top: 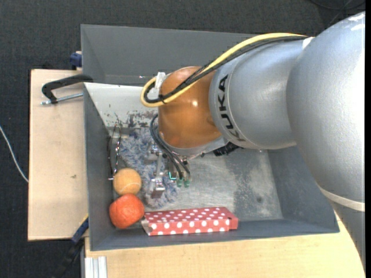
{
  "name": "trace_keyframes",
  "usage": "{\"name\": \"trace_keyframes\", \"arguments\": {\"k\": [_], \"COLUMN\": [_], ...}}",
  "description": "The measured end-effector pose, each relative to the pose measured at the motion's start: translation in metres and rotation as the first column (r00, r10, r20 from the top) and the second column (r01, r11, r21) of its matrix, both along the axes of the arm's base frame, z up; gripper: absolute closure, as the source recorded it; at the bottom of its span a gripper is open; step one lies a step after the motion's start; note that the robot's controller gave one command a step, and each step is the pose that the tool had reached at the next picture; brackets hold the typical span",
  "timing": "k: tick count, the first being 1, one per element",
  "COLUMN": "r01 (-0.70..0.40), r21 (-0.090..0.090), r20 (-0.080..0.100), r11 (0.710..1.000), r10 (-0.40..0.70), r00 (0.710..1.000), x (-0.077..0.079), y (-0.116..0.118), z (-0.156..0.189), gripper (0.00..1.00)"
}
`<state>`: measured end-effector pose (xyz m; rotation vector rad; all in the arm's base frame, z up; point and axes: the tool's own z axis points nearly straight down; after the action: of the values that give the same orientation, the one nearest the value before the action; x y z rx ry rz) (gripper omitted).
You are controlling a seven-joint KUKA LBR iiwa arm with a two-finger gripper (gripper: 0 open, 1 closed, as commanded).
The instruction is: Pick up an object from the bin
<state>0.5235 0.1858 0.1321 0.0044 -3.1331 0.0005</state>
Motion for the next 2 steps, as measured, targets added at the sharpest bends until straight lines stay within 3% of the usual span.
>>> {"name": "trace_keyframes", "arguments": {"k": [1,2], "r01": [0.002,-0.082], "r21": [0.001,0.007], "r20": [0.007,0.018], "r11": [1.0,0.997], "r10": [-0.002,0.082], "r00": [1.0,0.996], "x": [0.002,0.043], "y": [-0.001,-0.019], "z": [0.004,-0.057], "gripper": [0.0,0.0]}}
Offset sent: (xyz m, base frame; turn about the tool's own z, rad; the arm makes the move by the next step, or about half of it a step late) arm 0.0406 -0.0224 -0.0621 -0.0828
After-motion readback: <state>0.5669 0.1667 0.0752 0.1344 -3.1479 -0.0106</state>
